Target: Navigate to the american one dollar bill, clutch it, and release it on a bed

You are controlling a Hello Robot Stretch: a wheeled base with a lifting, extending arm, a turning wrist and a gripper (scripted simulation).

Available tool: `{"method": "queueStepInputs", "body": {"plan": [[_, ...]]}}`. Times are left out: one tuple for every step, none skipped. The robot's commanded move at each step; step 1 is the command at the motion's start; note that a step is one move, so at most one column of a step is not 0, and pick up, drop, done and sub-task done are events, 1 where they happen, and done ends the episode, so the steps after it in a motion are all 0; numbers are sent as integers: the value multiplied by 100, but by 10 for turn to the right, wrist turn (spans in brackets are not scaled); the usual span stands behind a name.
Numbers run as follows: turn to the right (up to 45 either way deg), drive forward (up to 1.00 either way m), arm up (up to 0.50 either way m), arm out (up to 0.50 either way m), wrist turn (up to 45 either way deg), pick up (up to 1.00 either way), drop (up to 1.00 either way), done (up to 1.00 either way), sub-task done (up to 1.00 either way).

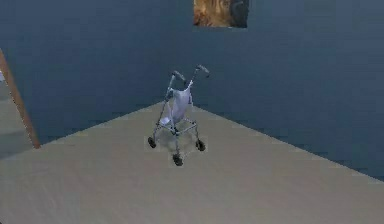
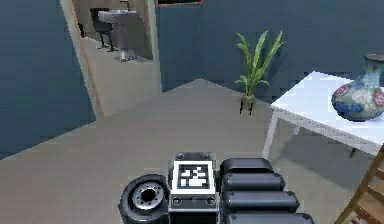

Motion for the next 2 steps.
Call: {"method": "queueStepInputs", "body": {"plan": [[0, 55, 0, 0, 0, 0, 0, 0, 0], [-390, 0, 0, 0, 0, 0, 0, 0, 0]]}}
